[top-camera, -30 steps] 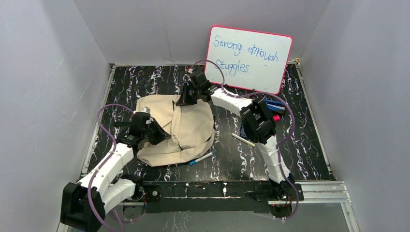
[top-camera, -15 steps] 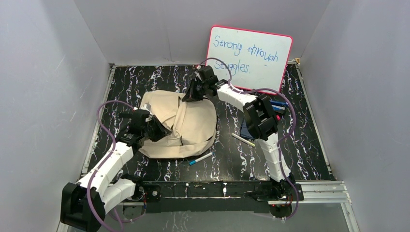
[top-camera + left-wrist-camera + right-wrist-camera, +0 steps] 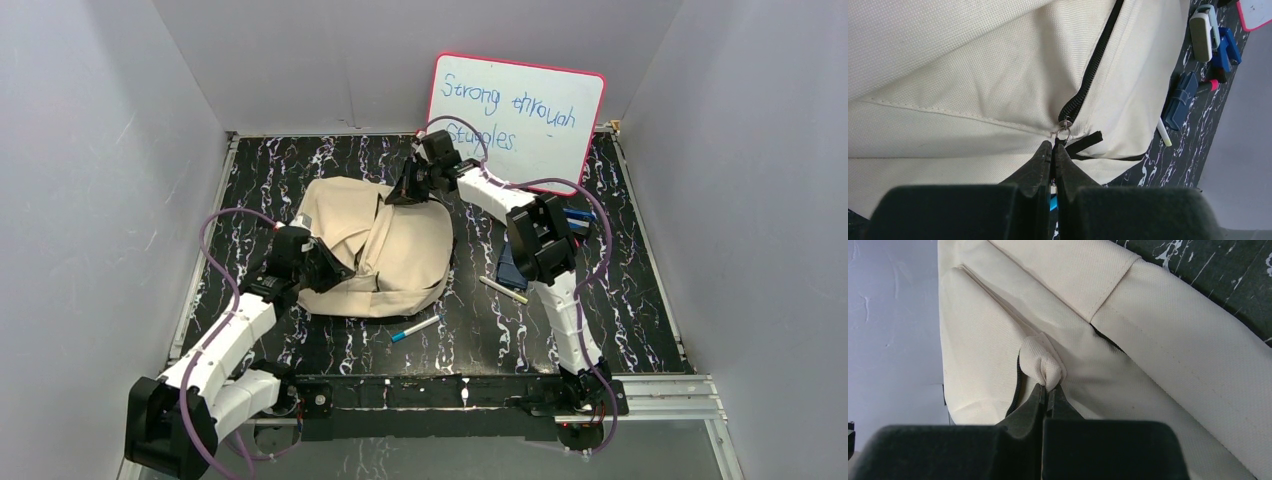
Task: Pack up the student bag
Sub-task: Unzip the student bag at the center of the board.
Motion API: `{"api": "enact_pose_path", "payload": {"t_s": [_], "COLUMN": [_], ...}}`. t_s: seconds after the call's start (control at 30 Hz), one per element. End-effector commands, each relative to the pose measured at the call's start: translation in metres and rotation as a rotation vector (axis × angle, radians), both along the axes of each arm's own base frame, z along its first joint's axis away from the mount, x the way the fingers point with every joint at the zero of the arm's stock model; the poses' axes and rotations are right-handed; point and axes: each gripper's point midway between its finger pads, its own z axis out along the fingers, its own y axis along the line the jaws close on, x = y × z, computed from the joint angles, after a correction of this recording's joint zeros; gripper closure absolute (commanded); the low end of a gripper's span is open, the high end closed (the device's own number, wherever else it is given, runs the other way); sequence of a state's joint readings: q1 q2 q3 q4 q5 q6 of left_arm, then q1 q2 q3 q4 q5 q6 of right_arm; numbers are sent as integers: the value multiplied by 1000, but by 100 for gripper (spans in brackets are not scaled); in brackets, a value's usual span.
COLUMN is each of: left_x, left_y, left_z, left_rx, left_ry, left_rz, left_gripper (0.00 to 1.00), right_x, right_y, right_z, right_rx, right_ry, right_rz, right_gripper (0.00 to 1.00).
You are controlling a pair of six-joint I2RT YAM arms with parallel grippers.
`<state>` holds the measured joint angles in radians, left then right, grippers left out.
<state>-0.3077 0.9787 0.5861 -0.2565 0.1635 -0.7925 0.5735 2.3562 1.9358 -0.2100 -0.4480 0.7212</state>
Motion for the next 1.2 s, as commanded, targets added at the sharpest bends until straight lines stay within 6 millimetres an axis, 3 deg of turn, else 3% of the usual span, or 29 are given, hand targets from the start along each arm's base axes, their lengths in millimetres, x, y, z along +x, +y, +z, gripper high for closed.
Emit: {"api": "enact_pose_path", "payload": {"t_s": [0.0, 0.1, 0.23, 0.3, 0.4, 0.47, 0.63, 0.77, 0.9, 1.0, 1.17], "left_x": [-41, -24, 12, 28, 48, 57, 71, 73, 76, 77, 78], "left_y": [12, 12, 16, 19, 17, 16, 24, 25, 21, 6, -1], "left_z": [-34, -22, 16, 38, 68, 76, 63, 59, 52, 50, 42], "left_rx": [84, 118, 191, 223, 250, 278, 381, 401, 418, 388, 404], "left_ry": [203, 166, 51, -18, -114, -156, -142, -164, -184, -199, -190], "left_rz": [-29, -42, -40, -41, -67, -101, -135, -152, -217, -316, -376], "left_gripper": [100, 84, 61, 54, 51, 50, 51, 51, 51, 51, 51], "right_x": [87, 75, 55, 41, 18, 0, -51, -81, -111, -136, -178], "right_y": [-49, -52, -60, -66, -71, -75, -89, -129, -160, -169, -170], "right_z": [49, 54, 64, 68, 77, 78, 67, 53, 52, 45, 27], "right_rx": [21, 26, 23, 21, 27, 24, -72, -192, -250, -234, -162], "right_ry": [-273, -276, -293, -297, -321, -325, -339, -328, -334, -303, -199], "right_rz": [-178, -156, -130, -115, -91, -75, -30, -102, -141, -126, -80], "right_gripper": [94, 75, 53, 47, 43, 43, 42, 40, 39, 39, 39]}}
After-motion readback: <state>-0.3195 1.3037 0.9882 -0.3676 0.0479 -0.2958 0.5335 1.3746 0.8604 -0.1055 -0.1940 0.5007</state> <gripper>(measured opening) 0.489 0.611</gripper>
